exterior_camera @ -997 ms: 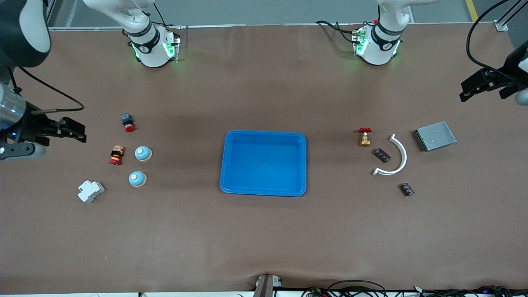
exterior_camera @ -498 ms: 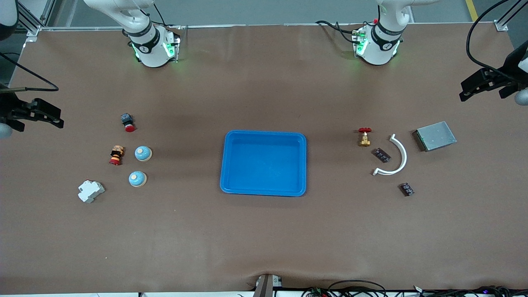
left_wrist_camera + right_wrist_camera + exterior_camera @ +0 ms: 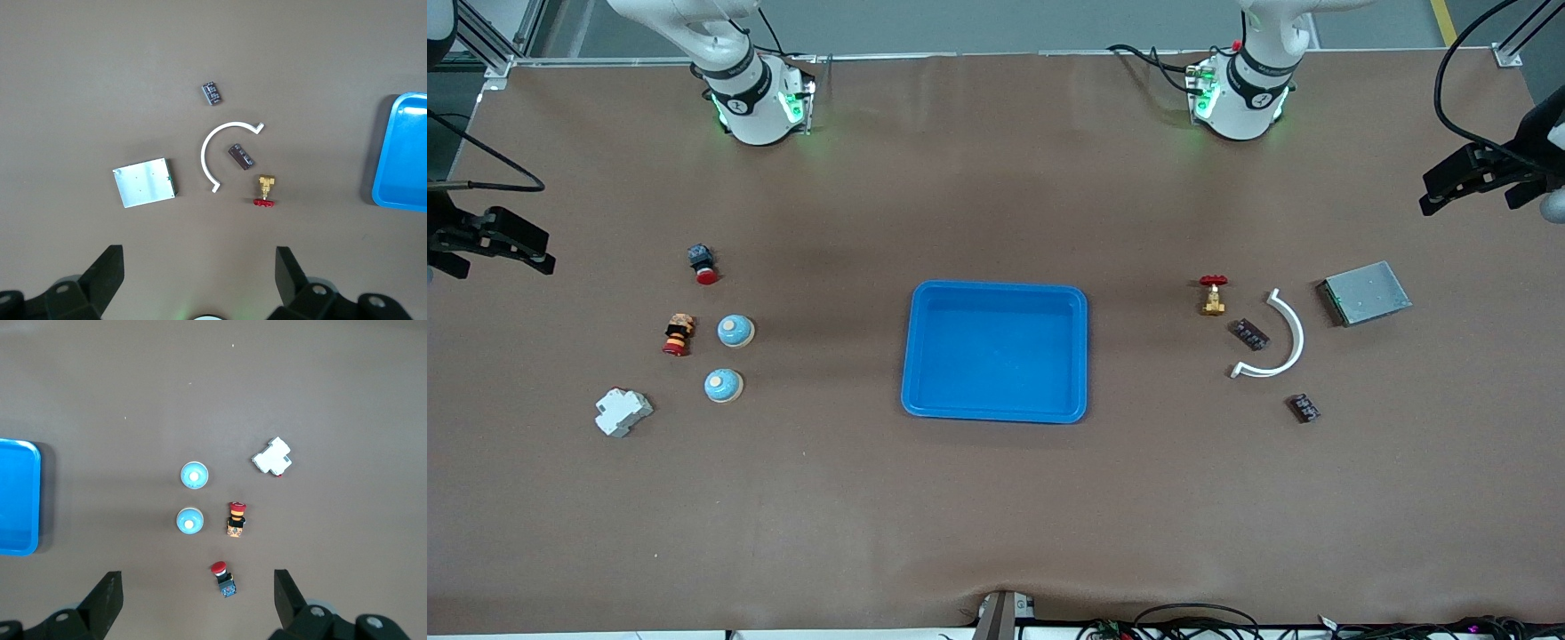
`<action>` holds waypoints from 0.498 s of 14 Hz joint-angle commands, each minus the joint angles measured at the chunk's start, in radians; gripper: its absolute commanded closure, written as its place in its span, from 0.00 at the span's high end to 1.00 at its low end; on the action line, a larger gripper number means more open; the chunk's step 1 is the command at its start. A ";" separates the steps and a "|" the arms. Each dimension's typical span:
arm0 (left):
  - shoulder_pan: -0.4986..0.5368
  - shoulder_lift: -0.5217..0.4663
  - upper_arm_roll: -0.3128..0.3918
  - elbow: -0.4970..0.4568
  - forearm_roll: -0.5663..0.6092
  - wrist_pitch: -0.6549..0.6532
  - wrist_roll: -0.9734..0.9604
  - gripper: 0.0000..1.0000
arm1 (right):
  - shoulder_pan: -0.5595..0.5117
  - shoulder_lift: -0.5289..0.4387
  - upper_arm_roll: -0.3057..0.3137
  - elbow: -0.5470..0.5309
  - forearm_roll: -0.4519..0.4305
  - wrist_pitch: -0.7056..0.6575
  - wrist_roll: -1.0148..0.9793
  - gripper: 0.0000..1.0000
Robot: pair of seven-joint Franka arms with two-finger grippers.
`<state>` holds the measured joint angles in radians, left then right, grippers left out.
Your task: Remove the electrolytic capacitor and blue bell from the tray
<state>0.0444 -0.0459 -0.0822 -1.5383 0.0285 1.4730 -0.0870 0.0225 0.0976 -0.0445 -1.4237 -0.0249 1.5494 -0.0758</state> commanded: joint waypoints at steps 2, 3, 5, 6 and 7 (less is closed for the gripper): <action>0.005 -0.022 -0.001 -0.016 -0.016 -0.010 0.001 1.00 | -0.012 -0.018 0.006 -0.021 -0.004 0.012 0.014 1.00; 0.005 -0.022 0.001 -0.016 -0.016 -0.010 0.001 1.00 | -0.015 -0.018 0.005 -0.024 0.008 0.009 0.019 1.00; 0.005 -0.020 0.001 -0.017 -0.016 -0.010 0.003 1.00 | -0.024 -0.016 0.003 -0.040 0.051 0.008 0.043 1.00; 0.005 -0.022 0.001 -0.022 -0.016 -0.010 0.003 1.00 | -0.026 -0.016 0.003 -0.043 0.054 0.006 0.066 1.00; 0.006 -0.022 0.001 -0.026 -0.016 -0.010 0.003 1.00 | -0.026 -0.016 0.003 -0.043 0.057 0.006 0.088 1.00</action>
<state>0.0445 -0.0460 -0.0821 -1.5444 0.0285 1.4717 -0.0870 0.0139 0.0979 -0.0505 -1.4451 0.0091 1.5540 -0.0302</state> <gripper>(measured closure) 0.000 0.000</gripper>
